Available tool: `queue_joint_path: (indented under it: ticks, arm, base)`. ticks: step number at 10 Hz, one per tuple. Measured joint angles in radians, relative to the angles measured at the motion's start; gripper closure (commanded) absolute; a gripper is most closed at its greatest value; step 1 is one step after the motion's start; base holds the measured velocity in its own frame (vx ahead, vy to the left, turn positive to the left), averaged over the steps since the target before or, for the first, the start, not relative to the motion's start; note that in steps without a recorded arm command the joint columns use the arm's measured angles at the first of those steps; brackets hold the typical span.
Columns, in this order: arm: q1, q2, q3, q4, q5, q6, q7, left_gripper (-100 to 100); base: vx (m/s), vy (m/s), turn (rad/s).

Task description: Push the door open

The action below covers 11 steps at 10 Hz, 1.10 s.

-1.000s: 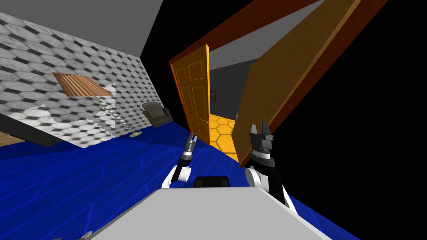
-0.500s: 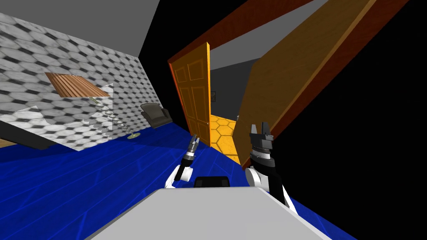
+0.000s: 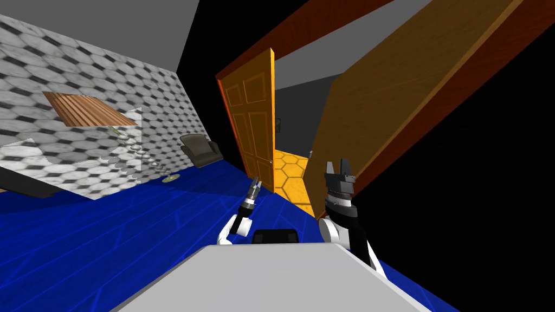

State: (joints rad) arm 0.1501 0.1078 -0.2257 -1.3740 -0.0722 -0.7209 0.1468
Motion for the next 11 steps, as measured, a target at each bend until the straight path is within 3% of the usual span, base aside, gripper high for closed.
queue_joint_path:
  ticks: [11]
  arm:
    - [-0.111, -0.004, -0.06, 0.26, -0.033, -0.031, 0.033, -100]
  base:
    - [0.108, 0.05, -0.012]
